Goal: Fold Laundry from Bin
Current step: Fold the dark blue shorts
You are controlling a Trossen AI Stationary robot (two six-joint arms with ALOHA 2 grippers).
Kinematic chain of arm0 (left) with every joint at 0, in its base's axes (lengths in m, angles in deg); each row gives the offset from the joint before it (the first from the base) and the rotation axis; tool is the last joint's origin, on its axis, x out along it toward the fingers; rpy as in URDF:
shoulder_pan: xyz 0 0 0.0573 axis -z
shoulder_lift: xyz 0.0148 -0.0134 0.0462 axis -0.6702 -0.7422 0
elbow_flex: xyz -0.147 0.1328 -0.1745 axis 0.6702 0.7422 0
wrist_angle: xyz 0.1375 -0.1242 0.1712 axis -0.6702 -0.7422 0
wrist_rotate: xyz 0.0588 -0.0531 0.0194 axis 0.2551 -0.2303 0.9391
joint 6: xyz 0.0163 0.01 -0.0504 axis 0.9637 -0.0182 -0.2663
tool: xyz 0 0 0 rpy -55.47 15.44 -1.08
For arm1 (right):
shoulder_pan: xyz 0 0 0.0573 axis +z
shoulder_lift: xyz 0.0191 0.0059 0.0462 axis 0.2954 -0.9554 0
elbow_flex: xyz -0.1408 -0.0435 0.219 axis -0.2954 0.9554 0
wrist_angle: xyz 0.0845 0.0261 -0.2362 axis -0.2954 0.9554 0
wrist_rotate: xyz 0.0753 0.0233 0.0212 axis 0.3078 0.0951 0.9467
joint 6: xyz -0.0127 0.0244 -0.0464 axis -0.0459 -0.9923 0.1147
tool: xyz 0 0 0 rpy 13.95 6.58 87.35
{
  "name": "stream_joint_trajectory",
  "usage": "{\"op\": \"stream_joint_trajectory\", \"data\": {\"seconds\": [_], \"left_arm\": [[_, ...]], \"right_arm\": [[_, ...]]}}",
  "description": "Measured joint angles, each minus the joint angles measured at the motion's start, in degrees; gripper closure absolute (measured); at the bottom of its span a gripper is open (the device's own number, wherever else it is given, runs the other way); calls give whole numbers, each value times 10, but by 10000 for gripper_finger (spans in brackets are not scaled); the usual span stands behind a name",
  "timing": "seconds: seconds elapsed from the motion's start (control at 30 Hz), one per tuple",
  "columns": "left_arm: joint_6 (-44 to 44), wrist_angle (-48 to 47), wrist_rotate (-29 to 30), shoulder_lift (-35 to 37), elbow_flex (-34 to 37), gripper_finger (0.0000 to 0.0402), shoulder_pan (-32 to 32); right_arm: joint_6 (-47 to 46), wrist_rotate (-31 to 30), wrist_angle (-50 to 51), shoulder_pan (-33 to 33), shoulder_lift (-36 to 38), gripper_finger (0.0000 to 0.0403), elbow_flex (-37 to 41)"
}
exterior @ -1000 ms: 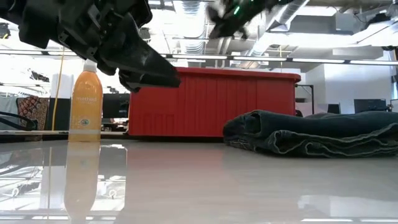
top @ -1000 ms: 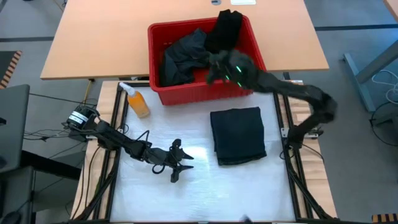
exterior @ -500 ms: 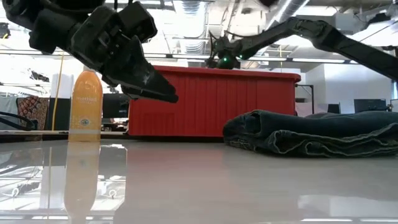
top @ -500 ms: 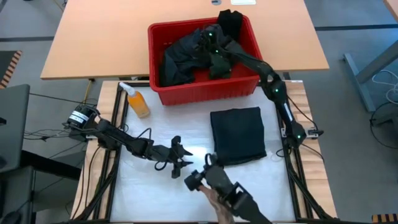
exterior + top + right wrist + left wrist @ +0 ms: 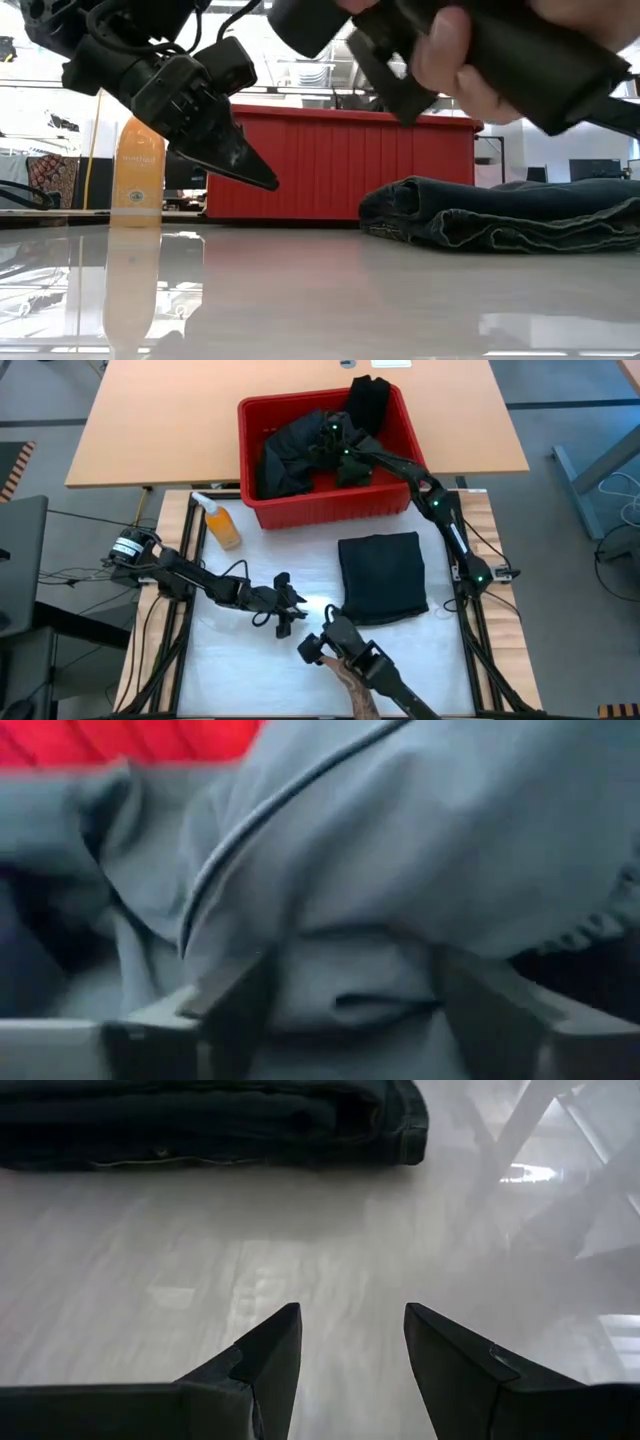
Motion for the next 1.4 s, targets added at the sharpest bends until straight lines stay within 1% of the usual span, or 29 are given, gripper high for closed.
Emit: {"op": "stream_joint_trajectory", "data": {"seconds": [0.07, 0.13, 0.17, 0.2, 0.23, 0.37, 0.6, 0.73, 0.83, 0.9, 0.97, 1.03, 1.1, 1.17, 1.23, 1.3, 1.33, 1.4], "left_arm": [[0, 0, 0, 0, 0, 233, 0], [0, 2, 0, 0, 0, 233, -1], [0, 1, 0, 0, 0, 233, -1], [-1, 1, 0, 0, 0, 233, -1], [-1, 2, 0, 0, 0, 233, -1], [-2, 2, 3, 0, 0, 233, -1], [-11, 2, 4, 0, 0, 233, -1], [-20, 2, 4, 0, 0, 233, -1], [-28, 2, 4, 0, 0, 233, -1], [-32, 2, 4, 0, 0, 233, -1], [-40, 2, 4, 0, 0, 233, 2], [-50, 2, 3, 0, 0, 233, 7], [-66, 2, 3, 0, 0, 233, 15], [-83, 2, 3, 0, 0, 233, 24], [-106, 2, 4, 0, 0, 233, 38], [-129, 1, 4, 0, 0, 233, 56], [-140, 1, 3, 0, 0, 233, 67], [-165, 2, 5, 0, 0, 233, 87]], "right_arm": [[15, 6, -4, 2, -1, 172, 1], [28, 16, -27, 4, 4, 266, 1], [32, 30, -33, 5, 10, 321, 1], [37, 47, -49, 6, 16, 361, 1], [37, 61, -61, 7, 25, 375, 1], [38, 83, -92, 20, 80, 379, 1], [91, 153, -91, 61, 245, 381, 1], [93, 166, -84, 104, 347, 381, 1], [94, 173, -58, 150, 423, 381, 0], [94, 173, -18, 186, 471, 381, -1], [109, 173, 43, 231, 514, 381, -1], [157, 173, 139, 283, 554, 381, -1], [211, 168, 257, 341, 585, 381, 2], [229, 142, 355, 408, 613, 381, 30], [220, 84, 415, 484, 635, 381, 87], [184, 20, 425, 559, 659, 381, 174], [163, 3, 419, 590, 670, 381, 222], [126, -5, 395, 645, 689, 381, 326]]}}
